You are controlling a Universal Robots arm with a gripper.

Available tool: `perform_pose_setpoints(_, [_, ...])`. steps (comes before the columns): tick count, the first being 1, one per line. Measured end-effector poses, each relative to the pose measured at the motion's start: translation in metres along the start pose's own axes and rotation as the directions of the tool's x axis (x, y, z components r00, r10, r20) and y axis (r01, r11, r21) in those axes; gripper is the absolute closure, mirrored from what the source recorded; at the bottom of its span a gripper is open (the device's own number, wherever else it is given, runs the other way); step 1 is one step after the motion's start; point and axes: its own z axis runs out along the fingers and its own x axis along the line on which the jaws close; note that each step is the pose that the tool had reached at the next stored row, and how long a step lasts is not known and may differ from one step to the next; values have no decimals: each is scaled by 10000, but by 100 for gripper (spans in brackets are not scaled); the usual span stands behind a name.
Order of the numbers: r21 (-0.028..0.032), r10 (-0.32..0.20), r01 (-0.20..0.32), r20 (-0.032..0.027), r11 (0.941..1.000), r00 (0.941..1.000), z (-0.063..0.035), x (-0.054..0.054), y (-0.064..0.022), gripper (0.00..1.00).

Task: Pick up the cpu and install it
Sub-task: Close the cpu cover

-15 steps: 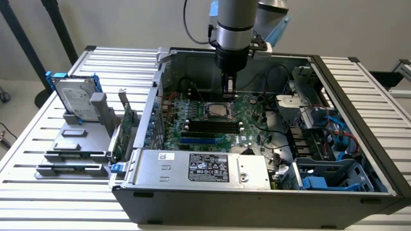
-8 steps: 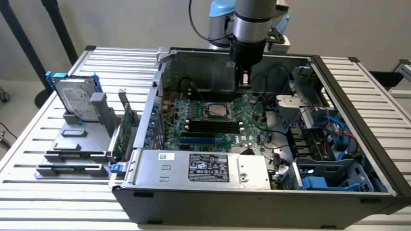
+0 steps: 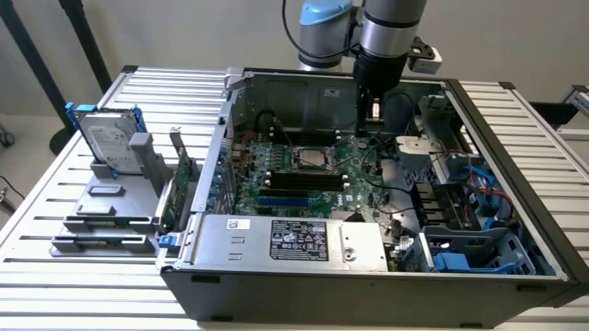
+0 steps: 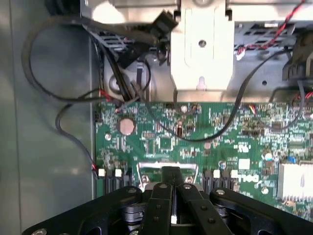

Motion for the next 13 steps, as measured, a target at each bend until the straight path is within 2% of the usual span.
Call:
perform_pose_setpoints(2, [1,-4,4,-8,10000,10000,3,0,52,89])
perform_pose_setpoints(9, [1,-9,9,-24,10000,10000,109,-5,71,89])
perform_pose_setpoints(13, [3,-22,22,-60,10000,10000,131,-3,154,89])
